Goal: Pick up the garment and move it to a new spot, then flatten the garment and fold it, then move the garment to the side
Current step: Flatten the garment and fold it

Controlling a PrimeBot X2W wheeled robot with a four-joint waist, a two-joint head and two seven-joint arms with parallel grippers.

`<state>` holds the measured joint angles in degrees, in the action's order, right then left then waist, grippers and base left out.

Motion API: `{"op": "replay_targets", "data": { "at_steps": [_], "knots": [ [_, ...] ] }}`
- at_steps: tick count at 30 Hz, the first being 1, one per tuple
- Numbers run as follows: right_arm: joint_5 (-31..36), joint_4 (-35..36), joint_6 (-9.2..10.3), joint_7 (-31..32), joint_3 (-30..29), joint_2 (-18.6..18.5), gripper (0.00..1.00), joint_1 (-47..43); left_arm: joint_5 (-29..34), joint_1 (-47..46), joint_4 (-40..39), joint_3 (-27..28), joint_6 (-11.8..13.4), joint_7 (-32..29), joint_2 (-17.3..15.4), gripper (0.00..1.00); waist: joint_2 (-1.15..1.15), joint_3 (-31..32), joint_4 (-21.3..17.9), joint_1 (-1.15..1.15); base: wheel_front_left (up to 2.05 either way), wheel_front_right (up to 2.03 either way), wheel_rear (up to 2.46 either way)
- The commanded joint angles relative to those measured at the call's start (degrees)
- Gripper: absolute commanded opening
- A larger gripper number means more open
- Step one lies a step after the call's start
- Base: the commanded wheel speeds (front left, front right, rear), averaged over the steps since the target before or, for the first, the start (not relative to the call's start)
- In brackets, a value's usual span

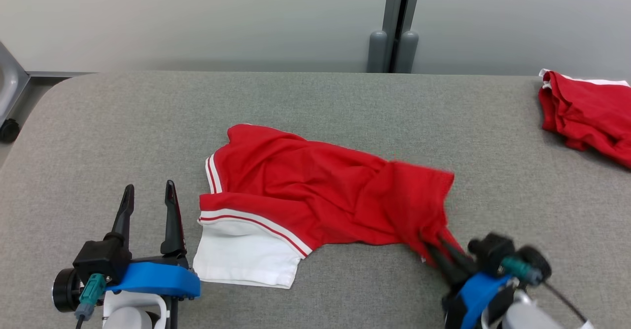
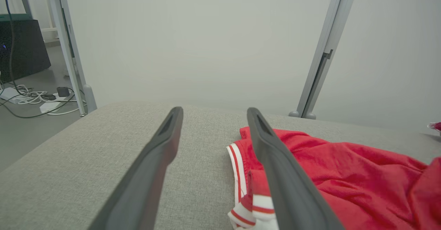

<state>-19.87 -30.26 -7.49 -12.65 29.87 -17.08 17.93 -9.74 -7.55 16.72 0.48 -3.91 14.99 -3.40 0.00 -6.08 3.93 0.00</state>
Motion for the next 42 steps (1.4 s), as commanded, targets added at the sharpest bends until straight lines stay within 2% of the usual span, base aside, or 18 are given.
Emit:
{"op": "replay_targets", "data": {
  "at_steps": [1, 2, 3, 4, 8, 16, 22, 29, 42],
  "knots": [
    [0.2, 0.5, -0.01, 0.3, 0.4, 0.0, 0.0, -1.4, 0.2, 0.0, -0.1, 0.0, 0.0, 0.3, -0.1, 1.0, 0.0, 0.0, -0.1, 0.0, 0.0, 0.0, 0.0],
    [0.0, 1.1, -0.01, 0.3, 0.8, 0.0, 0.0, -2.6, 0.1, -0.1, -0.2, 0.1, 0.0, 0.3, -0.1, 1.0, 0.0, -0.1, -0.2, 0.0, 0.0, 0.0, 0.0],
    [-0.1, 1.7, -0.01, 0.3, 1.1, 0.0, 0.19, -3.6, 0.1, 0.0, -0.2, 0.1, 0.0, 0.3, -0.1, 1.0, 0.0, -0.1, -0.4, 0.0, 0.0, 0.0, 0.0],
    [-0.4, 2.4, -0.01, 0.3, 1.8, 0.1, 1.0, -4.6, 0.1, 0.0, -0.3, 0.2, 0.1, 0.3, 0.0, 1.0, 0.0, -0.2, -0.5, 0.0, 0.0, 0.0, 0.0],
    [-0.5, 4.9, -0.01, -0.3, 1.1, -0.8, 1.0, -6.5, 0.3, 0.2, -0.3, 0.4, 0.1, 0.3, -0.1, 1.0, 0.0, -0.3, -1.3, 0.0, 0.0, 0.0, 0.0],
    [0.8, 12.1, -0.01, -1.7, -4.2, -1.6, 1.0, -7.1, 0.5, -0.4, -0.3, 0.2, 0.0, 0.3, -0.1, 1.0, 0.0, -0.3, -2.1, 0.0, 0.0, 0.0, 0.0],
    [1.7, 15.3, -0.01, -0.2, -7.8, -2.0, 1.0, -6.2, 0.6, -0.6, -0.5, -0.1, -0.1, 0.3, 0.0, 1.0, 0.0, -0.6, -1.8, 0.0, 0.0, 0.0, 0.0],
    [1.8, 15.7, -0.01, 2.0, -9.6, -1.2, 1.0, -5.8, 0.6, -0.8, -0.3, 0.2, -0.2, 0.3, 0.0, 1.0, 0.0, -1.0, -1.3, 0.0, 0.0, 0.0, 0.0],
    [-0.4, 10.4, -0.01, 6.5, -6.6, 0.2, 1.0, -2.8, 0.5, -1.5, 0.0, -0.5, -0.5, 0.3, 0.2, 1.0, 0.0, -1.5, 1.0, 0.0, 0.0, 0.0, 0.0]
  ]
}}
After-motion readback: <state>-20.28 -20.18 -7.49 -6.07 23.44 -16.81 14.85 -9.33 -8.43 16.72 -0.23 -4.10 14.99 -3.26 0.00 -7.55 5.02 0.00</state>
